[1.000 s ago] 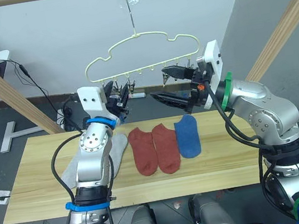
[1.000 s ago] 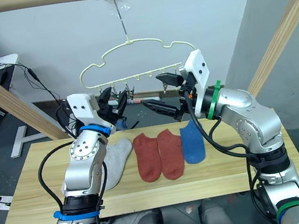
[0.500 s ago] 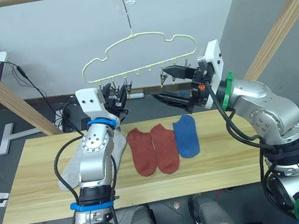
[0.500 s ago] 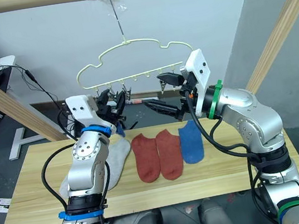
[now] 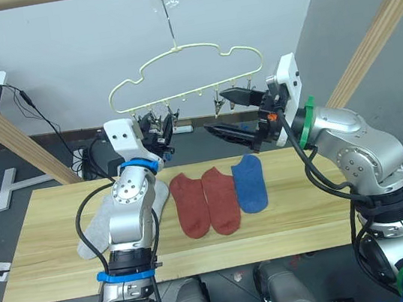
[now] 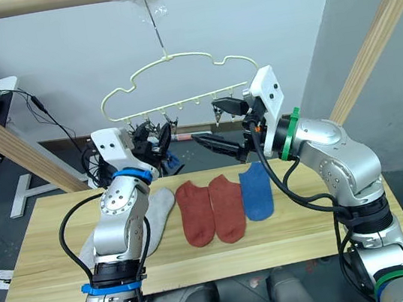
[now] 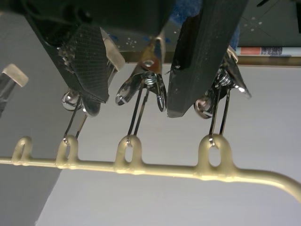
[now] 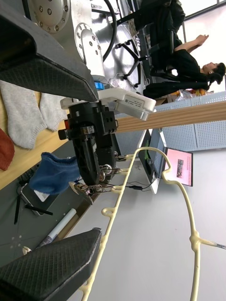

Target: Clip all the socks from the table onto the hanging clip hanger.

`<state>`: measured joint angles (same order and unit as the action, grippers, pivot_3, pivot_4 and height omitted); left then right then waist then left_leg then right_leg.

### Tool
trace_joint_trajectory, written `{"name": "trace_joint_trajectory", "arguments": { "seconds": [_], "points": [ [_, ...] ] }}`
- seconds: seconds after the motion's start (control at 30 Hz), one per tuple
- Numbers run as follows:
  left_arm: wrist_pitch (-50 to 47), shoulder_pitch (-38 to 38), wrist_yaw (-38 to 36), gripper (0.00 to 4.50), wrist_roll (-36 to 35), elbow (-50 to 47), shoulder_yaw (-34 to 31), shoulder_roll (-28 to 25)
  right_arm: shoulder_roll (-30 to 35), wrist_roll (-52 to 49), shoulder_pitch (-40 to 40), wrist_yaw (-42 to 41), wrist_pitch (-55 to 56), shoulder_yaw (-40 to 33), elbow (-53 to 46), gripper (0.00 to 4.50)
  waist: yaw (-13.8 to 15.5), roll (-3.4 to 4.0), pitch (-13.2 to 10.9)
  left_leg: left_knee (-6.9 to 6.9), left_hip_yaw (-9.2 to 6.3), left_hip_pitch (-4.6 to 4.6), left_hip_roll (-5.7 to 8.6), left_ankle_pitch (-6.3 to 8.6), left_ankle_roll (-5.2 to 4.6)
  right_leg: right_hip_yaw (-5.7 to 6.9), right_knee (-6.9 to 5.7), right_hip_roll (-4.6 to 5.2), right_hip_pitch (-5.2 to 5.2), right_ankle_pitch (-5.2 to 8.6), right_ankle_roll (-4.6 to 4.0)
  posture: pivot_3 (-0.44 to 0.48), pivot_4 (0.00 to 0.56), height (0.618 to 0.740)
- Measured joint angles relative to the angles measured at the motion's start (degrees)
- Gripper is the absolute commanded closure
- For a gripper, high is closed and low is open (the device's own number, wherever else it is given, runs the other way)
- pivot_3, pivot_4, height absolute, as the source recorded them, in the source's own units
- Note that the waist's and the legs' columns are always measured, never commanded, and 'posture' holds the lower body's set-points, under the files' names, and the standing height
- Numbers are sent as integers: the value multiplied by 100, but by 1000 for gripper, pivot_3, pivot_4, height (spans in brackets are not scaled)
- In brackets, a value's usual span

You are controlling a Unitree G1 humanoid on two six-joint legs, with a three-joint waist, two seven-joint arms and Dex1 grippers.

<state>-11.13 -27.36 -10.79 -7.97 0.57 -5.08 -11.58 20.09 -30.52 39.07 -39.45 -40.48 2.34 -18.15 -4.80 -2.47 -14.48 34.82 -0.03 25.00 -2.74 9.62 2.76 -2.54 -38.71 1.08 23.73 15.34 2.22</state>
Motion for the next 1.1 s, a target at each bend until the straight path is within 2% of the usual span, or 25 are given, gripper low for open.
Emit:
{"name": "trace_joint_trajectory", "arguments": {
  "seconds": [0.1, 0.23, 0.33, 0.43, 0.67, 0.73, 0.9, 1.1],
  "points": [
    [9, 0, 2, 2242, 0, 0, 0, 0, 4, 0, 0, 0, 0, 0, 0, 0, -1, 0, 0, 0, 0, 0, 0, 0, 0, 0, 0, 0, 0, 0, 0, -151, 245, 740],
    [31, -1, 2, 3022, -4, 1, -24, 0, 10, 0, -1, 0, 0, 0, 0, 0, -1, 0, 0, 0, 0, 0, 0, 0, 0, 0, 0, 0, 0, 0, 0, -147, 247, 740],
    [37, -2, 0, 3926, -6, 1, -43, 0, 9, -3, -1, 7, 0, 0, 0, 0, 0, 0, 0, 0, 0, 0, 0, 0, 0, 0, 0, 0, 0, 0, 0, -146, 247, 740],
    [40, -2, -2, 4416, -20, 1, -47, 2, 7, -4, -1, 16, 0, 0, 0, 0, -1, 0, 0, 0, 0, 0, 0, 0, 0, 0, 0, 0, 0, 0, 0, -145, 246, 740],
    [46, -4, -3, 4417, -29, 1, -63, 1, -1, 35, -54, 14, 52, 43, 5, 0, 0, 0, 0, 0, 0, 0, 0, 0, 0, 0, 0, 0, 0, 0, 0, -133, 245, 740],
    [44, -3, -3, 4417, -29, 1, -65, -2, 64, 350, -265, 68, 281, 302, 96, 0, 2, -1, 1, -1, -2, -1, 0, 0, 0, 2, 3, 0, -4, 0, 1, -127, 244, 740],
    [29, 14, -68, 4417, -75, -7, -137, -87, 206, 1819, -900, 706, 725, 1295, 1380, 0, 2, -1, 0, 1, 5, -1, 1, 0, 0, -5, 2, 2, 0, -2, 3, -117, 243, 740],
    [12, 59, -122, 4417, -98, -42, -151, -83, -342, 2656, -890, 1381, 1274, 1477, 3173, 0, -5, -1, 0, 1, 4, -2, 0, -1, 0, -5, -2, -2, 1, -2, 3, -111, 241, 740]
  ]
}}
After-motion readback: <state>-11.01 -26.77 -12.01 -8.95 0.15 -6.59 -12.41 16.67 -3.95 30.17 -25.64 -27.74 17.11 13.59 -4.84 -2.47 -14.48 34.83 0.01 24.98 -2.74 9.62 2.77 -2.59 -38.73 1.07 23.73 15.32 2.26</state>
